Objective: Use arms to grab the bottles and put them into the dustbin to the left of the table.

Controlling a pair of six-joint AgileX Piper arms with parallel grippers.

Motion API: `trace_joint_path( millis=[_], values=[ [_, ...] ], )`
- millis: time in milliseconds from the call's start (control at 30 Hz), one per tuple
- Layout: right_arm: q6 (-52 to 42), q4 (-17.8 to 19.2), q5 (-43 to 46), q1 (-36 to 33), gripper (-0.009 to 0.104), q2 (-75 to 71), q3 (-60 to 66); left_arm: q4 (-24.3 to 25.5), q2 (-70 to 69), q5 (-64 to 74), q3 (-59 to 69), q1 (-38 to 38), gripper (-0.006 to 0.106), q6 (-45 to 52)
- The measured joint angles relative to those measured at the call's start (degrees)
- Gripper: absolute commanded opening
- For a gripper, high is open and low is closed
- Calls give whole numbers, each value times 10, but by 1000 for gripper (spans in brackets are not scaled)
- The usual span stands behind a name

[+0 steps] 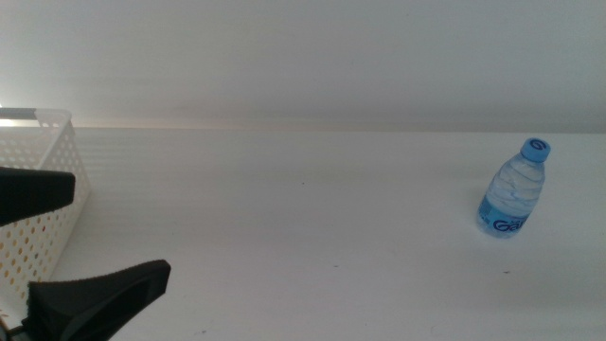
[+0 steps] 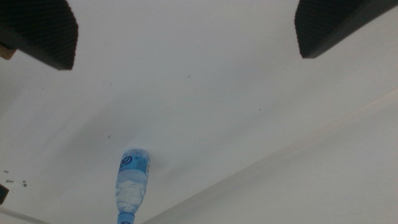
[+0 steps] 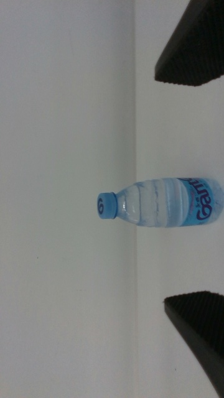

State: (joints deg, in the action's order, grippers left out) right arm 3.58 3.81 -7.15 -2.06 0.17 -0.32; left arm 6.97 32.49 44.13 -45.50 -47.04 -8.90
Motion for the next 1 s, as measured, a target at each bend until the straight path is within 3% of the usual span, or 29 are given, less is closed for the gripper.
trace_joint_path(
  millis=[267,633,1000],
  values=[
    [-1,15,28,0,88,9,-4,0,0,0,0,0,94,0],
    [-1,29,52,0,88,263,-105,0,0,0,0,0,94,0],
    [-17,42,121,0,88,356,-106,0,0,0,0,0,94,0]
  ],
)
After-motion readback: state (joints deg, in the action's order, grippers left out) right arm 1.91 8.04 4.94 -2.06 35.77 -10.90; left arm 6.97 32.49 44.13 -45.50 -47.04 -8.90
